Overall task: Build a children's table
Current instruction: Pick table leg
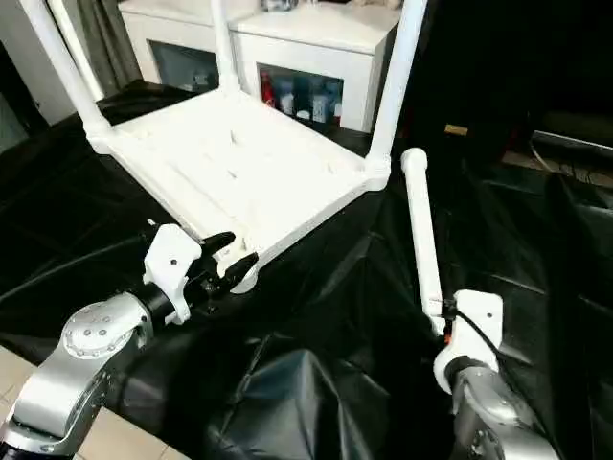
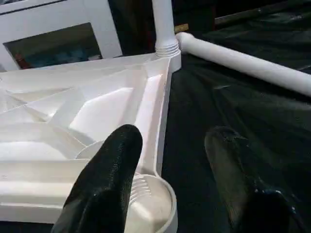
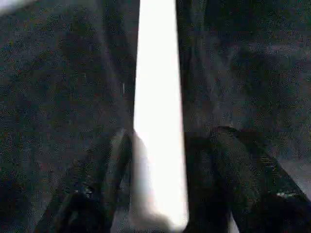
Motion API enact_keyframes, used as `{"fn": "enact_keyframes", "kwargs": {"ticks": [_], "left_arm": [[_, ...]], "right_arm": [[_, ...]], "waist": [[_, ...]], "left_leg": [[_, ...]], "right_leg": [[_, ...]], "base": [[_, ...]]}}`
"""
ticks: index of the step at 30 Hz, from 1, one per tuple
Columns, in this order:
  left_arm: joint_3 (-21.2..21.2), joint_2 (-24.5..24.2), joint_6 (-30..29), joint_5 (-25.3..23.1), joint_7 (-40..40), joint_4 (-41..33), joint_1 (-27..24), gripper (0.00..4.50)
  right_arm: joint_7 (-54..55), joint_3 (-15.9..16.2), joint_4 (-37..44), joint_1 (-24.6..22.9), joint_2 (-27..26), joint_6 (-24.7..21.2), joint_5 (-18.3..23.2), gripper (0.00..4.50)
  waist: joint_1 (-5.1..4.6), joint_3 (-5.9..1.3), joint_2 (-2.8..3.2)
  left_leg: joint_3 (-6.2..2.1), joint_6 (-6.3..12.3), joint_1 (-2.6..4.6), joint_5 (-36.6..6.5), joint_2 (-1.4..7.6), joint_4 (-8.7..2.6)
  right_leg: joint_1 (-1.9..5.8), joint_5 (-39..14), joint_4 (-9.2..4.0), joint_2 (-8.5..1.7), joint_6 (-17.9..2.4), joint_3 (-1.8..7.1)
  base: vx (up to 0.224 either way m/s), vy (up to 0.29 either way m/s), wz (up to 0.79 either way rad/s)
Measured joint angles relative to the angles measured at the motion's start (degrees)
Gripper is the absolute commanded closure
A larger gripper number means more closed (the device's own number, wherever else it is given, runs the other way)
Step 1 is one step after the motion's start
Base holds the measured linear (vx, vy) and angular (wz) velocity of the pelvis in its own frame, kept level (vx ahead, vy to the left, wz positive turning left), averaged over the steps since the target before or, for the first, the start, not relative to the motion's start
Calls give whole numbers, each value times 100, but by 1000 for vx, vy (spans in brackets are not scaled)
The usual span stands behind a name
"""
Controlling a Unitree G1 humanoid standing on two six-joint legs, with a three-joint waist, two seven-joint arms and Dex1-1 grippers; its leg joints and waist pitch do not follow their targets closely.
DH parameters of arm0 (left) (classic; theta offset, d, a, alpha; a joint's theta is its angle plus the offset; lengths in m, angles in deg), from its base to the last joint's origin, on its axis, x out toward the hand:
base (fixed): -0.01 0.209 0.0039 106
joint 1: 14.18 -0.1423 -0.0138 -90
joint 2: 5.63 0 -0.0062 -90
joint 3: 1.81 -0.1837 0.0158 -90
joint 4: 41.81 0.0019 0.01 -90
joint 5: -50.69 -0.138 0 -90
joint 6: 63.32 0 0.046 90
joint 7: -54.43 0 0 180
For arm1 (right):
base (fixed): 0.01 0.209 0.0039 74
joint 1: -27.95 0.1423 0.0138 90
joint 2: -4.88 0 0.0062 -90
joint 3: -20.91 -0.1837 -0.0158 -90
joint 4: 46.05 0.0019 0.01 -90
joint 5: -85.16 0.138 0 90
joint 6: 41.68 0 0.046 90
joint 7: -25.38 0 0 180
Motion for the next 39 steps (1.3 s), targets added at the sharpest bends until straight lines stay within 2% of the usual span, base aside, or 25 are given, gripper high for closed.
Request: {"fn": "enact_keyframes", "kwargs": {"ticks": [1,3,5,8,10,12,13,14,15,16,17,18,19,20,22,24,25,26,27,28,30,32,35,37,39], "left_arm": [[38,37,-3,7,-29,3,3,194],[113,155,-5,21,-102,12,114,194],[115,196,17,-25,-219,32,230,194],[121,204,83,-125,-341,163,241,194],[123,220,104,-162,-378,249,246,194],[124,246,112,-175,-413,326,262,194],[120,265,120,-176,-417,328,268,194],[114,296,127,-176,-418,326,279,194],[115,301,127,-179,-421,329,278,194],[116,307,126,-172,-421,329,279,194],[116,320,126,-165,-419,318,280,194],[115,313,126,-158,-406,279,288,194],[113,274,132,-153,-363,262,285,194],[124,191,158,-154,-310,257,261,194],[137,82,226,-121,-154,257,195,194],[120,5,252,-30,48,255,146,194],[101,-9,252,13,122,250,131,194],[93,-15,252,81,238,240,99,194],[88,-7,252,103,292,222,72,194],[63,0,251,135,329,215,69,194],[47,33,250,101,251,228,92,194],[65,69,252,-25,62,348,234,194],[104,100,276,-81,-29,427,292,194],[106,103,282,-80,-8,498,298,194],[94,100,287,-43,105,512,298,194]], "right_arm": [[-85,-25,-91,184,160,122,-5,108],[-269,-69,-571,938,687,205,-63,108],[-345,-87,-637,1310,968,283,-188,108],[-453,-46,-934,1484,987,321,-203,108],[-565,62,-1308,1527,1111,287,-235,108],[-682,396,-1911,1692,1402,298,-533,108],[-710,503,-2133,1758,1508,320,-682,108],[-723,617,-2391,1829,1628,356,-837,108],[-722,691,-2542,1907,1682,397,-932,108],[-722,715,-2671,1996,1705,451,-981,108],[-719,707,-2724,2071,1722,475,-1002,108],[-720,661,-2722,2171,1733,504,-990,108],[-723,635,-2714,2203,1727,519,-972,108],[-731,637,-2705,2246,1726,533,-958,108],[-825,630,-2615,2248,1752,519,-898,108],[-893,597,-2428,2234,1839,506,-866,108],[-908,575,-2380,2236,1891,506,-868,108],[-889,534,-2373,2235,1954,515,-894,108],[-864,480,-2378,2235,1983,516,-909,108],[-819,435,-2403,2235,2000,533,-945,108],[-675,300,-2602,2260,2012,661,-981,108],[-585,203,-2730,2275,2039,711,-1024,108],[-580,235,-2942,2307,2104,782,-1115,108],[-593,352,-3477,2454,2261,924,-1224,108],[-685,550,-4469,2785,2559,1154,-1442,108]], "waist": [[-14,0,0],[-69,0,-1],[-64,-11,-20],[-52,-28,-29],[-1,-30,-28],[76,-30,-24],[136,-37,-11],[221,-41,-6],[262,-32,-19],[292,-33,-17],[304,-27,-27],[293,-59,79],[237,-67,103],[192,-63,104],[108,-58,98],[42,-51,84],[40,-47,60],[36,-41,20],[24,-40,-2],[5,-40,-11],[-43,-45,-21],[-101,-41,-38],[-180,-41,-57],[-247,-38,-64],[-299,-35,-69]], "left_leg": [[0,3,-1,1,-1,2],[0,31,-1,22,-3,8],[0,33,5,32,-4,-2],[0,31,2,34,-3,-19],[2,61,-13,51,-5,-16],[-21,115,-32,29,-12,49],[-122,192,-58,-20,-6,171],[-316,284,-138,-77,7,401],[-437,285,-208,-80,14,558],[-520,283,-244,-80,44,598],[-535,286,-246,-77,102,474],[-484,141,-206,54,214,246],[-392,0,-168,110,197,215],[-282,18,-160,129,169,196],[-169,66,-160,109,152,196],[-104,84,-156,108,109,194],[-70,83,-142,109,75,177],[-27,83,-115,109,26,162],[-19,84,-107,109,-6,155],[-16,84,-108,109,-16,145],[-16,84,-111,109,-18,93],[-16,84,-121,111,-18,87],[-29,84,-110,112,3,74],[-42,80,-109,114,28,57],[-42,78,-113,114,46,34]], "right_leg": [[5,1,-1,0,1,1],[4,3,-2,-2,0,2],[8,12,4,-2,1,2],[22,12,7,0,0,0],[24,14,9,-8,-3,6],[27,18,13,-24,-9,37],[27,22,34,-29,-16,43],[26,3,76,-50,17,90],[21,-13,121,-112,46,134],[22,-15,134,-164,70,183],[24,-7,134,-212,125,202],[24,-7,141,-238,156,201],[30,-6,131,-278,156,218],[32,-38,86,-313,70,274],[49,-186,66,-320,-186,352],[106,-200,-2,-326,-209,383],[110,-195,-20,-361,-194,411],[117,-192,-36,-408,-93,466],[118,-205,-49,-416,22,522],[119,-232,-66,-422,122,539],[116,-259,-118,-421,190,540],[116,-214,-109,-421,263,544],[90,-148,-103,-417,374,525],[78,-145,-102,-414,379,502],[54,-144,-100,-406,378,486]], "base": [[0,0,0],[0,0,0],[0,0,0],[0,0,0],[0,0,0],[0,0,0],[23,57,-5],[13,99,-6],[13,99,-6],[-11,141,-5],[-24,188,1],[-24,188,1],[-30,222,9],[-40,225,13],[-42,223,15],[-41,194,16],[-36,147,9],[-31,102,0],[-31,102,0],[-29,55,-2],[0,0,0],[0,0,0],[0,0,0],[0,0,0],[0,0,0]]}}
